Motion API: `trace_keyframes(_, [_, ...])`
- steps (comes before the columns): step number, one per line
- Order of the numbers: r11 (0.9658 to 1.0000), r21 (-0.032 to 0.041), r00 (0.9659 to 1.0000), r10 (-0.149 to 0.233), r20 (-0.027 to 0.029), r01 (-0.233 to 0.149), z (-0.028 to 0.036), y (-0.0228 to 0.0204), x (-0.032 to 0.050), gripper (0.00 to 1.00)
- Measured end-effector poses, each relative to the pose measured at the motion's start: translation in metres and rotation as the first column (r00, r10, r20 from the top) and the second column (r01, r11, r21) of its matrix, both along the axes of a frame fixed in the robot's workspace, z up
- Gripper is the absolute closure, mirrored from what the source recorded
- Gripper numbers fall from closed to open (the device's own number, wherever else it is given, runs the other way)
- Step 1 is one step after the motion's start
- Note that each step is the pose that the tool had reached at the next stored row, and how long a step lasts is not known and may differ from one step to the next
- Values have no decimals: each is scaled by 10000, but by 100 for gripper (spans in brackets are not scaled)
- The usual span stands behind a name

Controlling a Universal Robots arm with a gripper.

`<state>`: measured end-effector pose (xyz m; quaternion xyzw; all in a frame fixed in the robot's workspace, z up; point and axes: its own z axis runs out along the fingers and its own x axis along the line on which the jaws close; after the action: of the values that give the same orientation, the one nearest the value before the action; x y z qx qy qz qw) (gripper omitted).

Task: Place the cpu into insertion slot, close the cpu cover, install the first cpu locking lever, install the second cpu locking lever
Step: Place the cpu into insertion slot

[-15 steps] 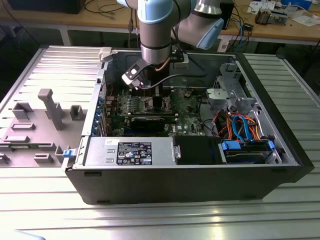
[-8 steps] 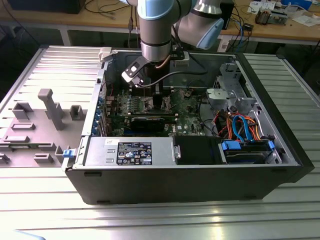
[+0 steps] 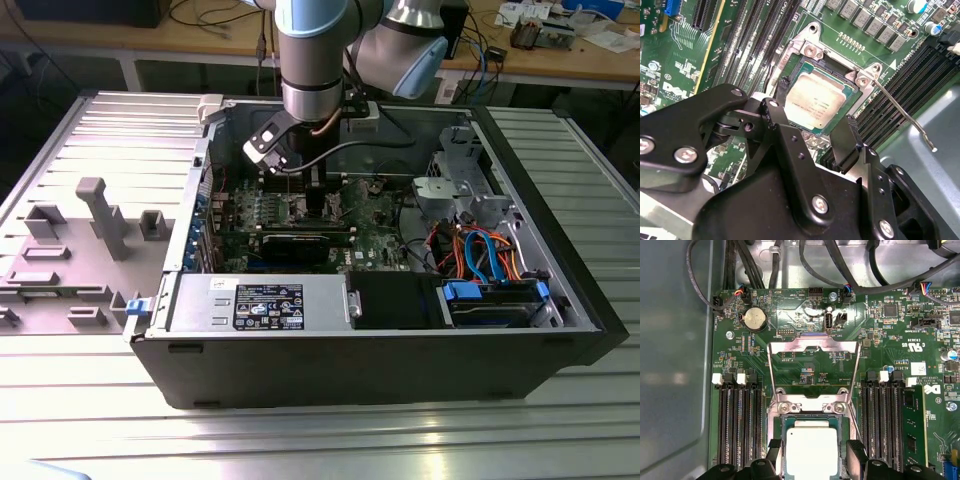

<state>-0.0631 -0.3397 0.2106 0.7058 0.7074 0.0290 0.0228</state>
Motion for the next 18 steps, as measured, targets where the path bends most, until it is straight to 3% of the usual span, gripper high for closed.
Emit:
trace_keyframes(14, [10000,1,10000,1,0,-1,34,0,0,38])
trace_keyframes(16, [10000,1,10000,1,0,-1,34,0,0,47])
trace_keyframes(18, [10000,1,10000,1,0,-1,34,0,0,47])
